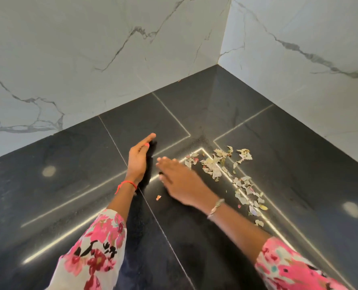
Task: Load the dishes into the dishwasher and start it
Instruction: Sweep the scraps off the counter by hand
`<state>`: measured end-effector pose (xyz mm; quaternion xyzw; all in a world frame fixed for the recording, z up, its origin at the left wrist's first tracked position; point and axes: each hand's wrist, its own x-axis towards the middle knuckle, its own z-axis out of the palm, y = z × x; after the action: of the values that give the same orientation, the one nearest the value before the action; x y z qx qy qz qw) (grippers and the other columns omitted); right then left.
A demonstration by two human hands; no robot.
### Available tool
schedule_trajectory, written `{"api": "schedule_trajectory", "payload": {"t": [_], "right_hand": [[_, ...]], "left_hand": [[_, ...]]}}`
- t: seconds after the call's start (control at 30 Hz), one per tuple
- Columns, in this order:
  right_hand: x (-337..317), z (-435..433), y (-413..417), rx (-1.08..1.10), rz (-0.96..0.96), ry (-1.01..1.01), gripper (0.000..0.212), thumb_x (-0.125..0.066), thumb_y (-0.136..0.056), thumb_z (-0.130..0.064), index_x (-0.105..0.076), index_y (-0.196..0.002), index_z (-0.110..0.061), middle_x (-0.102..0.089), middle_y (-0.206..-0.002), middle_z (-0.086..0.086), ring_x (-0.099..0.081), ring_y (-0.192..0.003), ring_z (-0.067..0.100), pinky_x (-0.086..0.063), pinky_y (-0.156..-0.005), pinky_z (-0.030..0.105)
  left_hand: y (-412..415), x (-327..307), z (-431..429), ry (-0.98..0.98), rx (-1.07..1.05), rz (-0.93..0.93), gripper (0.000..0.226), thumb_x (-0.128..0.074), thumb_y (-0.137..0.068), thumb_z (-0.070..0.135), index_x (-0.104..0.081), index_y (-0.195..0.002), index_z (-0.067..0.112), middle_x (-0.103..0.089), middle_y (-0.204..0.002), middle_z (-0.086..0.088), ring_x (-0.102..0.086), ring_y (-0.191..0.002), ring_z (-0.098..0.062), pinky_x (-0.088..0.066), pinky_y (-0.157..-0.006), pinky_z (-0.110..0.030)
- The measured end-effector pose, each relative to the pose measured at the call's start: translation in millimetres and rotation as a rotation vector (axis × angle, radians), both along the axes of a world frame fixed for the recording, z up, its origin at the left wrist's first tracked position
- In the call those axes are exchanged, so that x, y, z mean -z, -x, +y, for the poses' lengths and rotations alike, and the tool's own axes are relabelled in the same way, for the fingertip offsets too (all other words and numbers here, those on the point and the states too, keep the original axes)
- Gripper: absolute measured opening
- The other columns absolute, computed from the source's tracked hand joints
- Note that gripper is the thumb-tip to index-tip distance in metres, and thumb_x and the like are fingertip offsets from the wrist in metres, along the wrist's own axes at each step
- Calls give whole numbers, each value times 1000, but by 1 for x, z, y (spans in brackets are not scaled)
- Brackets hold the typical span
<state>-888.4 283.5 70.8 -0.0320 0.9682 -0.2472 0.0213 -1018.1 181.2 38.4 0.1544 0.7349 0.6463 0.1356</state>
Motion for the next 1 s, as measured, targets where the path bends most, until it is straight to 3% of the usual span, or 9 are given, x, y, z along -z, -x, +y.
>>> {"api": "schedule_trajectory", "payload": {"t": [0.07,0.2,0.3,0.4,0.47,0.57,0.67,0.9,1.0], "right_hand": [[18,-30,-2,-37,-22,-183,58,-23,-100,-41,-12,-148,-11,-5,-157,1,0,-144,12,7,-113,28],[38,-32,2,68,10,-328,66,-10,-95,-52,-9,-149,-14,-6,-157,-1,1,-144,13,7,-115,36],[42,-6,-2,244,-18,-383,60,-5,-97,-47,-2,-148,-14,1,-156,-1,6,-144,14,16,-112,36],[42,19,-8,501,-31,-450,65,9,-92,-41,-8,-147,-10,-7,-156,3,0,-145,16,14,-113,39],[40,19,-12,582,-33,-420,65,8,-92,-38,-9,-147,-9,-8,-156,4,-1,-145,17,10,-115,42],[38,-11,-18,328,16,-342,51,-10,-100,-35,0,-146,-15,2,-155,-1,9,-142,15,11,-115,43],[39,-28,-27,213,29,-371,53,-11,-100,-39,-6,-148,-17,-5,-156,-4,6,-141,9,9,-115,42],[24,44,-47,437,6,-430,50,-11,-99,-30,-6,-148,-20,-7,-156,-7,11,-138,3,18,-112,38],[12,56,-75,705,105,-177,46,-17,-102,-25,-17,-148,-17,-13,-156,-5,-1,-144,8,8,-115,32]], "left_hand": [[2,-5,-4,-74,-52,-47,33,-36,-97,4,-54,-124,7,-55,-131,-7,-47,-125,-9,-32,-111,-25],[3,-4,-4,-56,-42,-35,33,-37,-98,7,-55,-125,5,-54,-132,-4,-46,-123,-4,-33,-103,-11],[3,0,-4,-7,-40,-10,32,-39,-98,8,-55,-126,5,-54,-133,-3,-45,-126,-6,-31,-110,-21],[0,4,1,215,24,138,34,-41,-96,6,-52,-129,7,-47,-139,-5,-35,-135,-14,-16,-117,-30],[-1,10,6,411,116,304,36,-42,-96,7,-50,-131,8,-41,-144,-3,-25,-140,-16,-5,-118,-33],[-1,12,9,507,161,373,37,-41,-97,12,-47,-134,8,-33,-149,-3,-16,-143,-16,-1,-118,-35],[0,11,10,602,199,416,41,-40,-99,21,-40,-138,9,-26,-152,-3,-11,-144,-17,1,-117,-37],[0,13,14,873,268,583,49,-32,-100,33,-30,-144,10,-18,-155,-6,-8,-144,-25,-4,-116,-46],[-4,12,15,1019,281,655,54,-25,-100,38,-21,-146,10,-12,-156,-7,-5,-144,-25,-5,-116,-46]]}}
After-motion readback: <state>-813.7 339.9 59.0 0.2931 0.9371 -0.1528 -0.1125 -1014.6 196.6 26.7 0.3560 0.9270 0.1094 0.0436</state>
